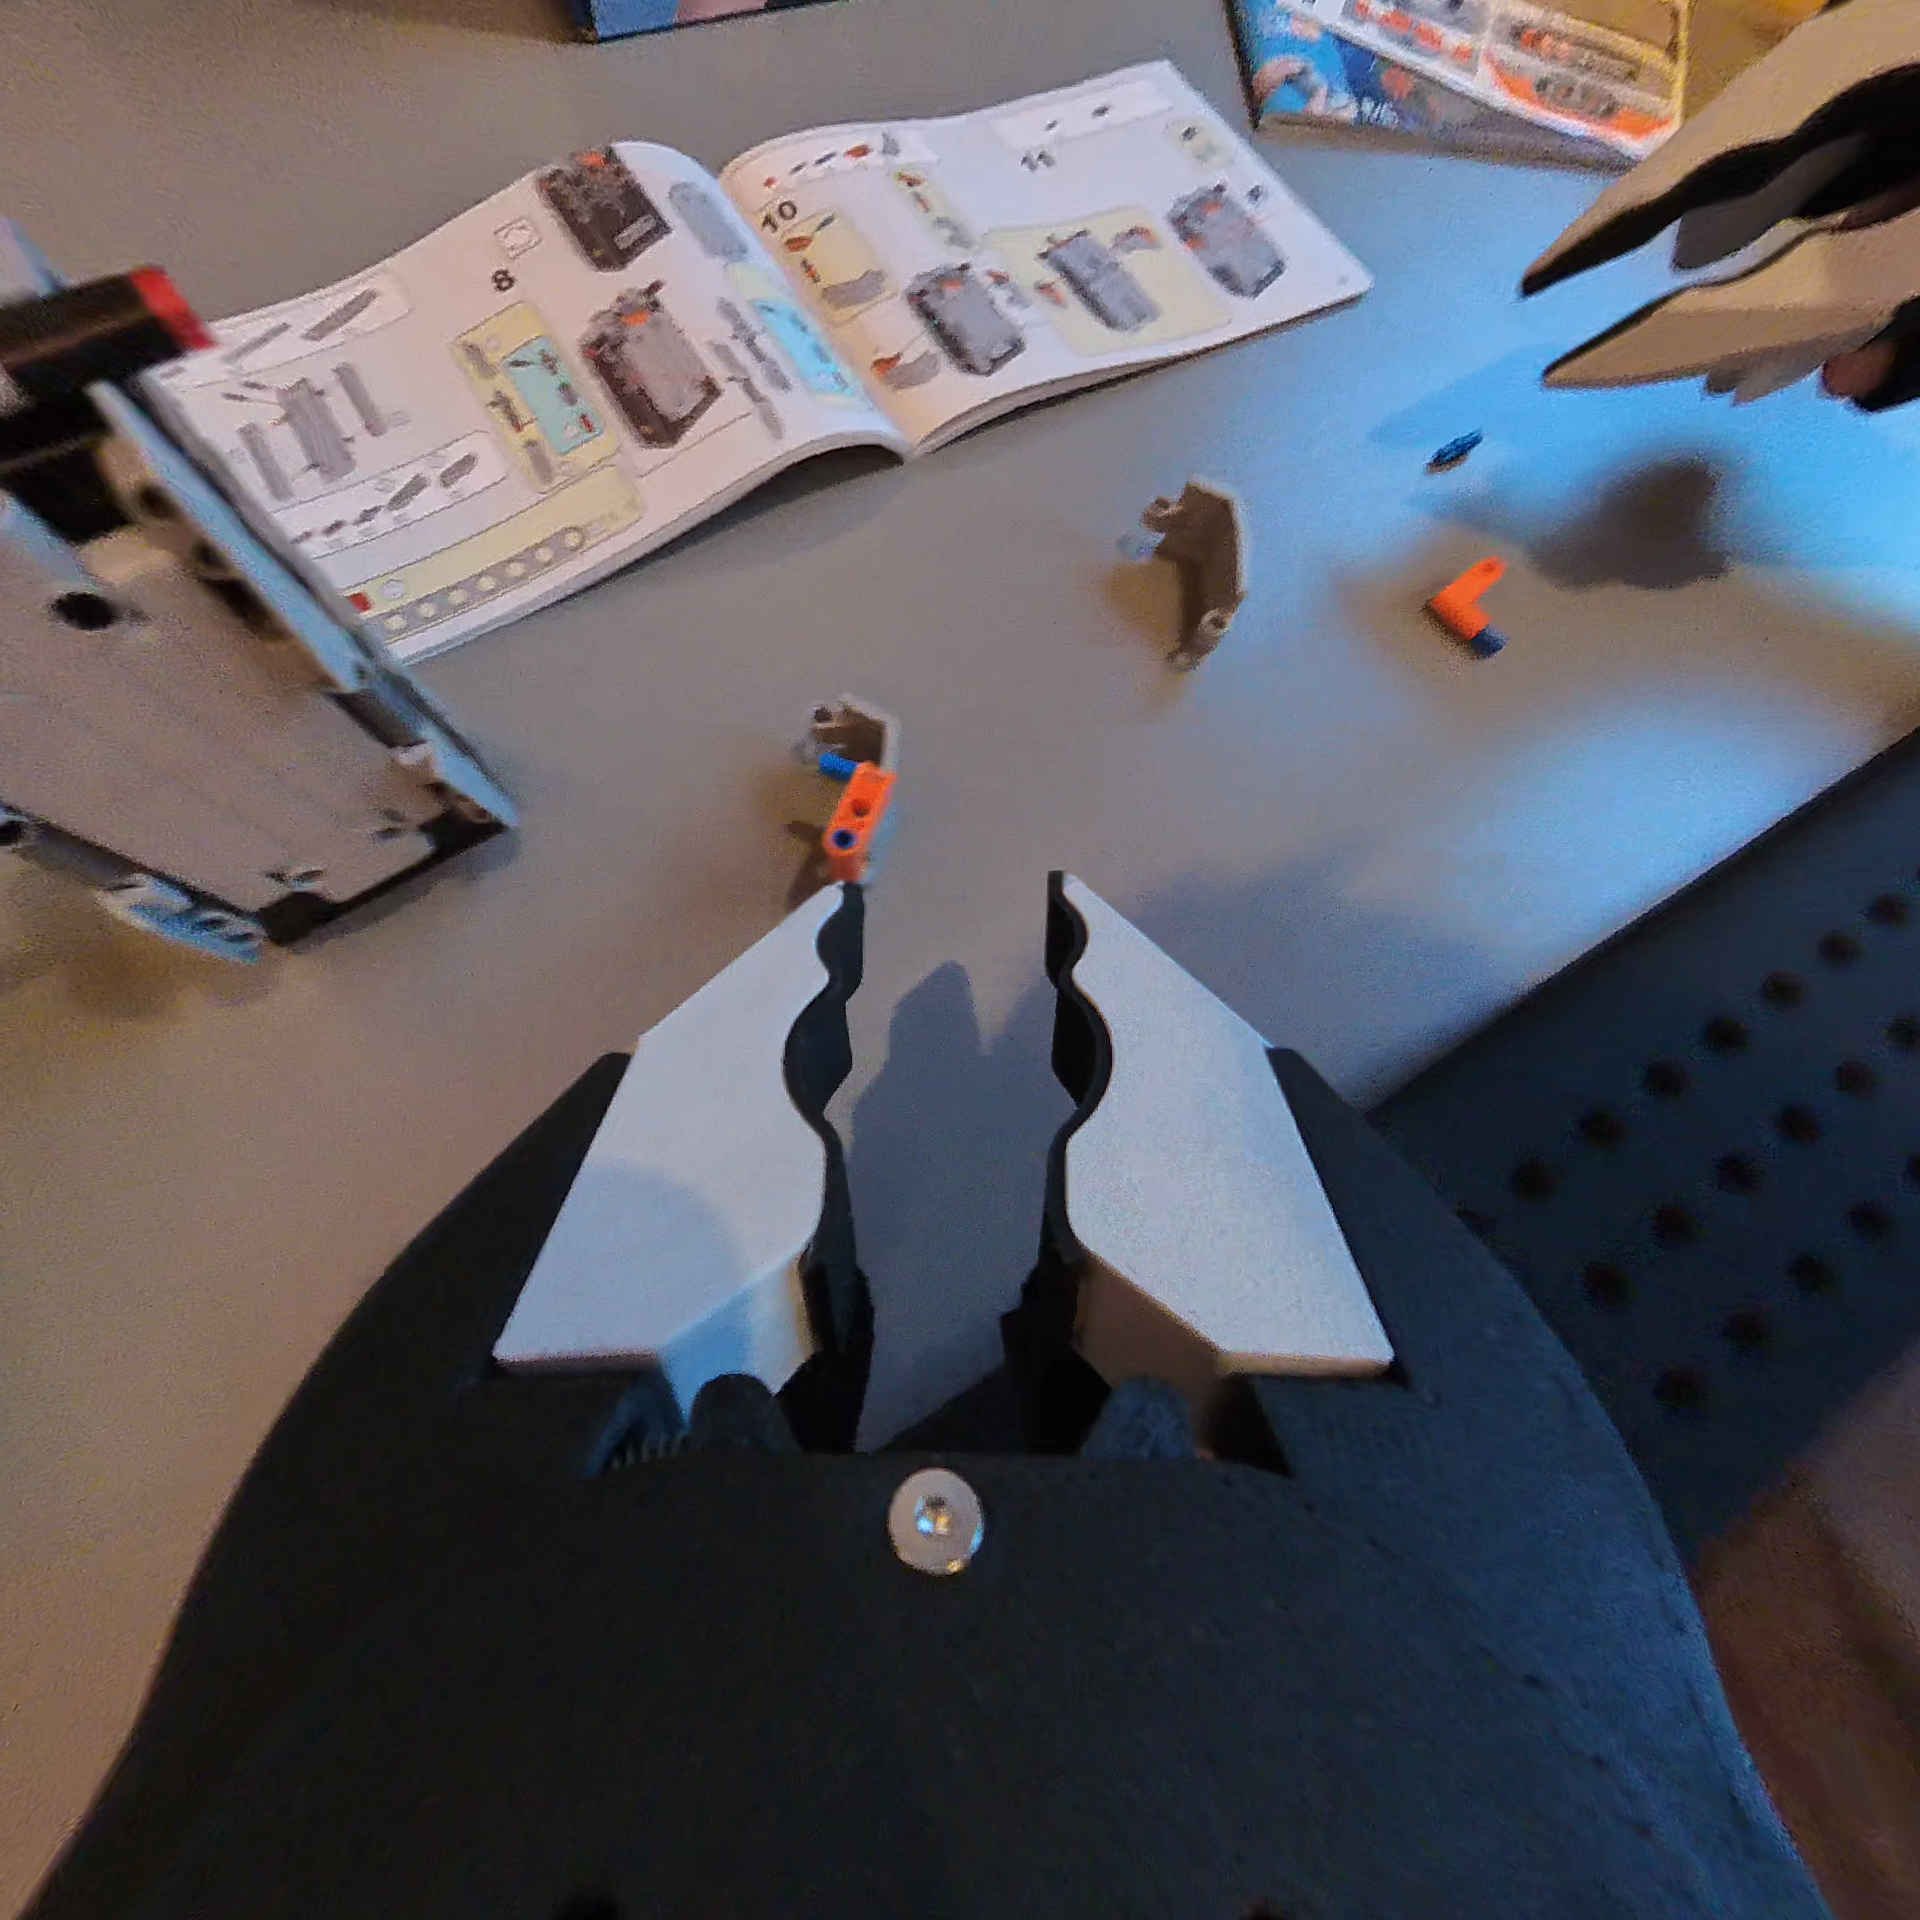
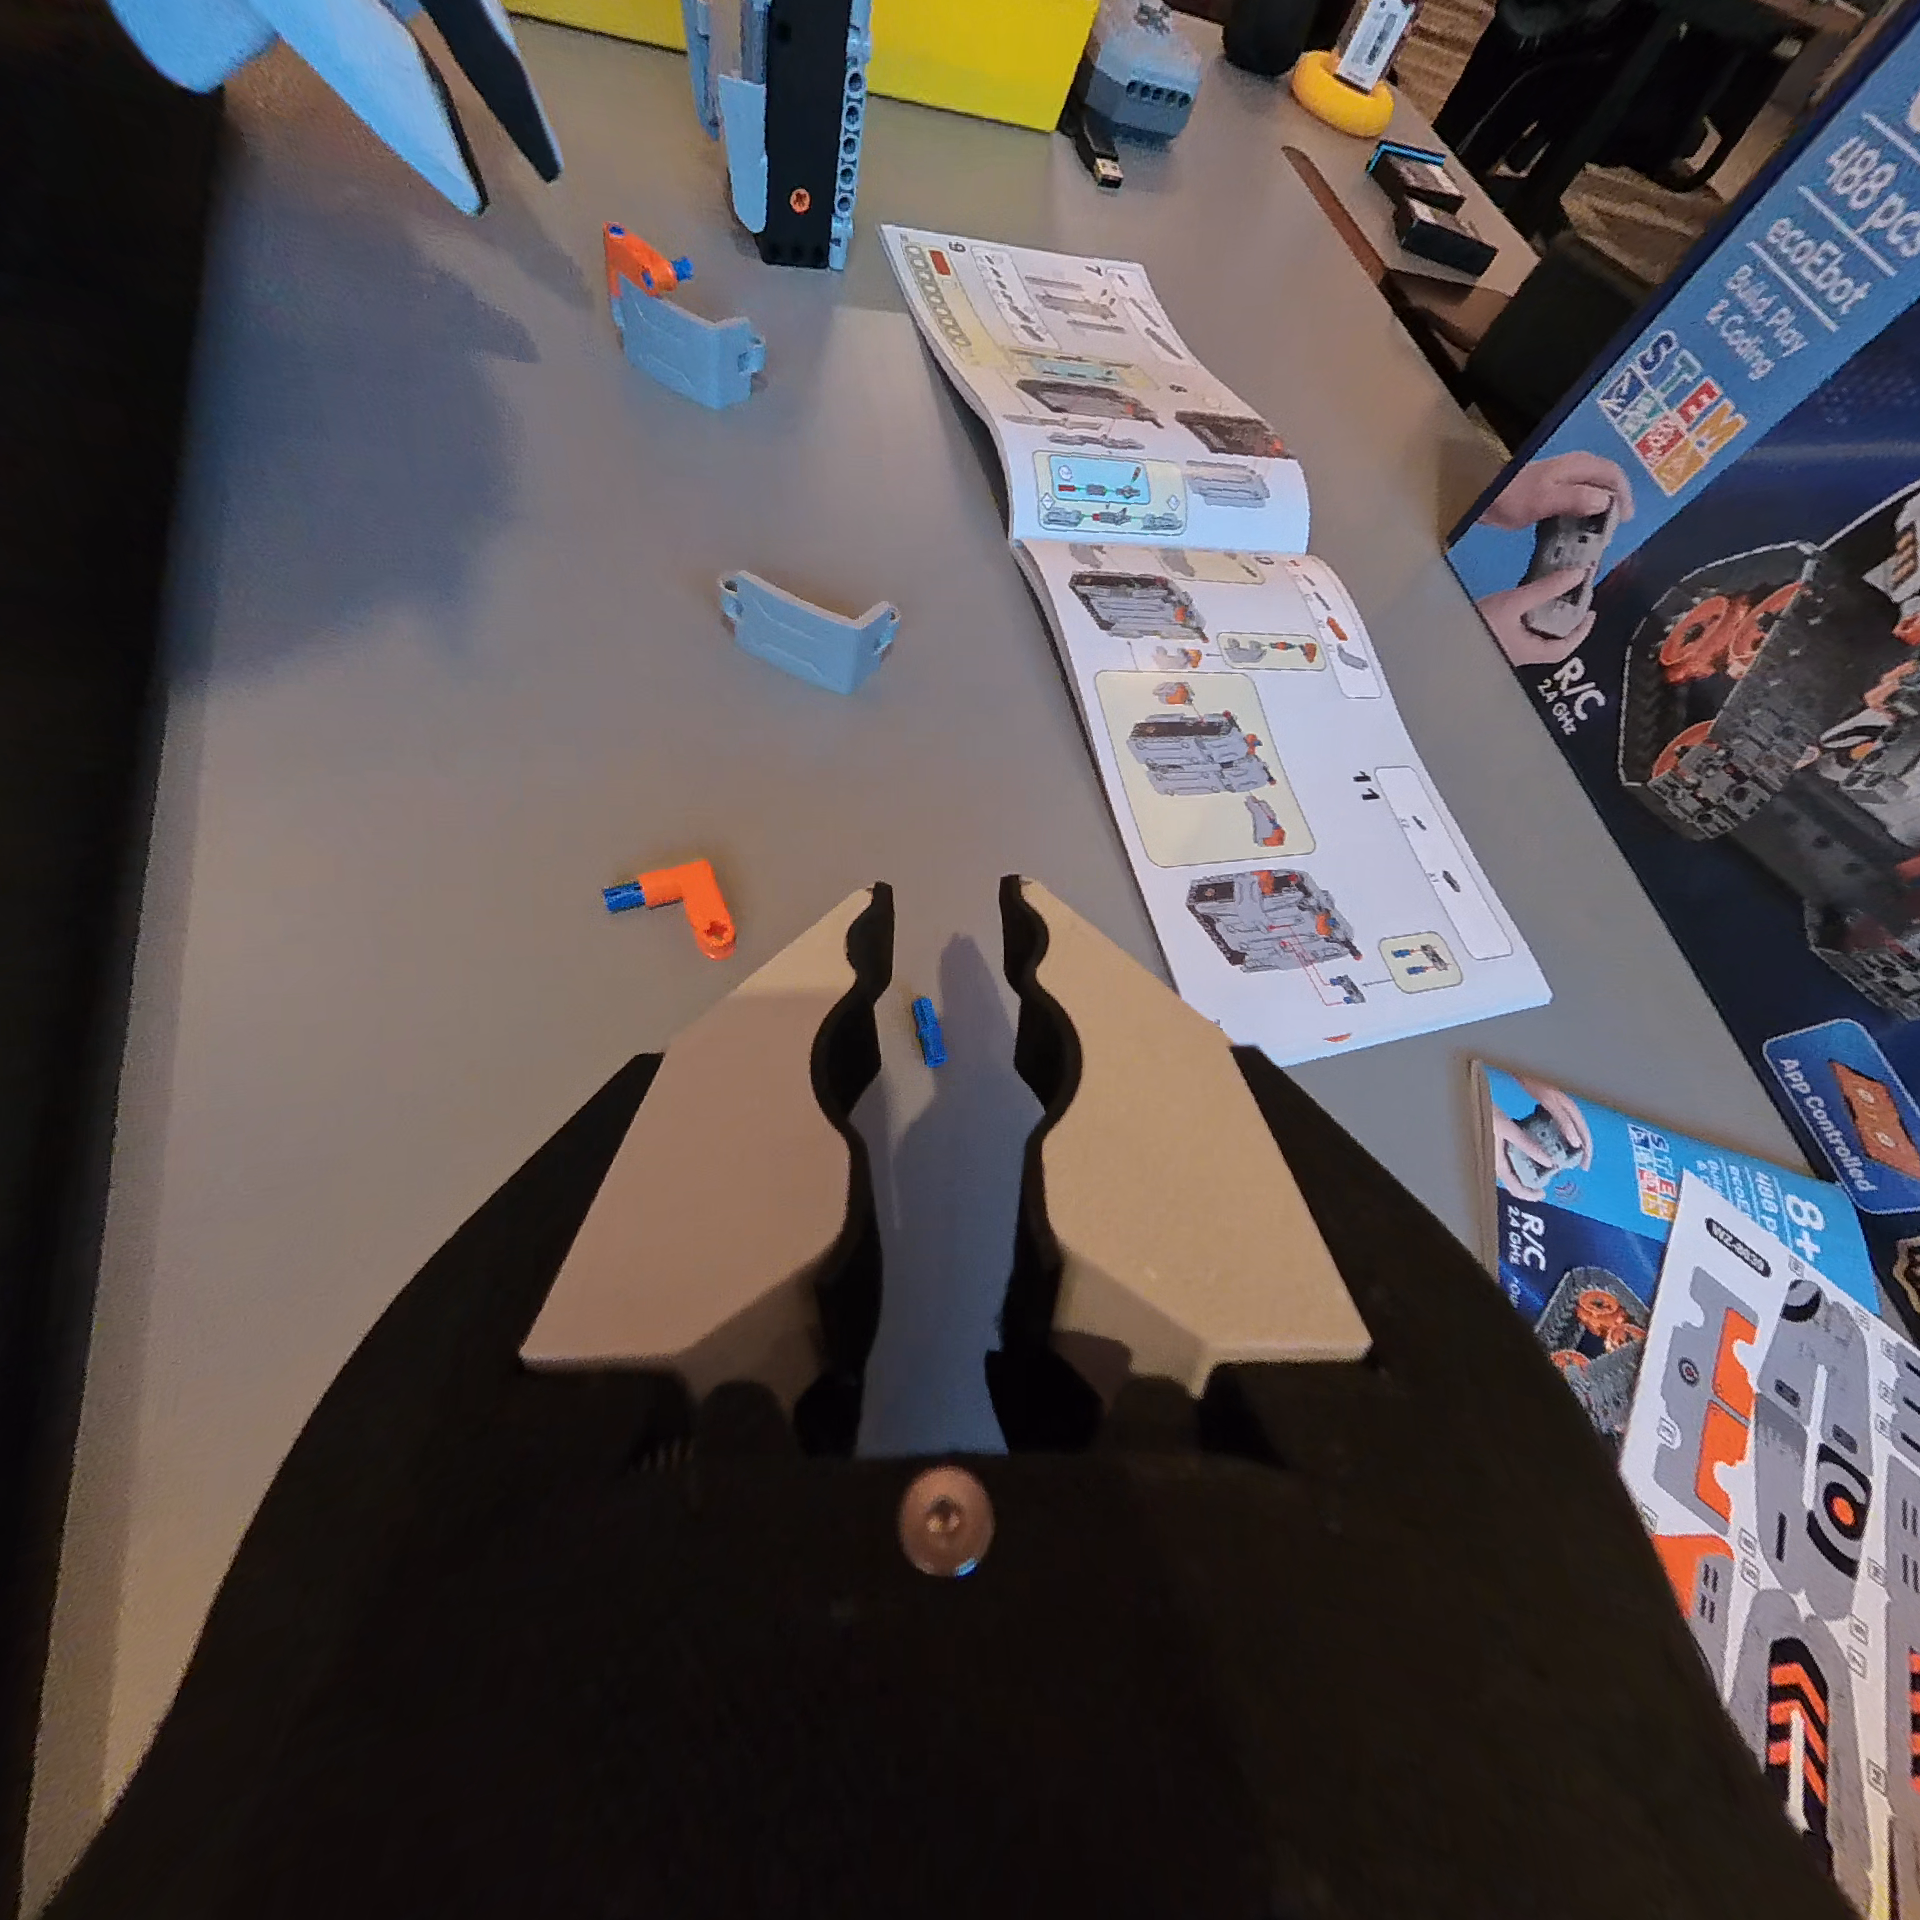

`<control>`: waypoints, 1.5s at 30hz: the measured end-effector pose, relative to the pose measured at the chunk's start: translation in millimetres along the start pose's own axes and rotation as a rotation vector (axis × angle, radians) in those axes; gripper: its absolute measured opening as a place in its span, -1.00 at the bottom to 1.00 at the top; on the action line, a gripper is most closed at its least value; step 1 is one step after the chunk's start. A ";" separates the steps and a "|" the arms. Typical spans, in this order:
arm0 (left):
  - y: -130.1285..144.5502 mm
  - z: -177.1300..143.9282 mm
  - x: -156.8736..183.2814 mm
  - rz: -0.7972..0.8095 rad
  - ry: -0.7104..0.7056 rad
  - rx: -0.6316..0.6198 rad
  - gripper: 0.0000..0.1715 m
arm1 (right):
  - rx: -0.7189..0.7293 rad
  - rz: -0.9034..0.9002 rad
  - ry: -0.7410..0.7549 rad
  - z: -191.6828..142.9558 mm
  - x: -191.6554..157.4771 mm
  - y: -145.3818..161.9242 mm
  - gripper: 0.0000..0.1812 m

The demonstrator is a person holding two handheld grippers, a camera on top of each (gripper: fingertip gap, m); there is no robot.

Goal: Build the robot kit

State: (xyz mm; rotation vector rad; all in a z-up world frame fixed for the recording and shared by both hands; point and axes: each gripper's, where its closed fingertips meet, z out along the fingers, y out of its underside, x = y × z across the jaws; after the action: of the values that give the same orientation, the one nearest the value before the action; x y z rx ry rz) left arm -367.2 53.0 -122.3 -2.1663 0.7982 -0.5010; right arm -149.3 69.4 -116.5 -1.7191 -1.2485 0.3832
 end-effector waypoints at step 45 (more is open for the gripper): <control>15.2 37.8 -9.0 0.113 0.240 -0.137 -0.79 | -0.035 -0.065 0.021 2.7 -2.9 4.6 -0.80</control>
State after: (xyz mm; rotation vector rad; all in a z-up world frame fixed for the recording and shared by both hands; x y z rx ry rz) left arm -358.0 71.0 -158.8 -2.1959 1.1085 -0.6741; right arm -149.8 68.1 -122.5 -1.7028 -1.2991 0.3059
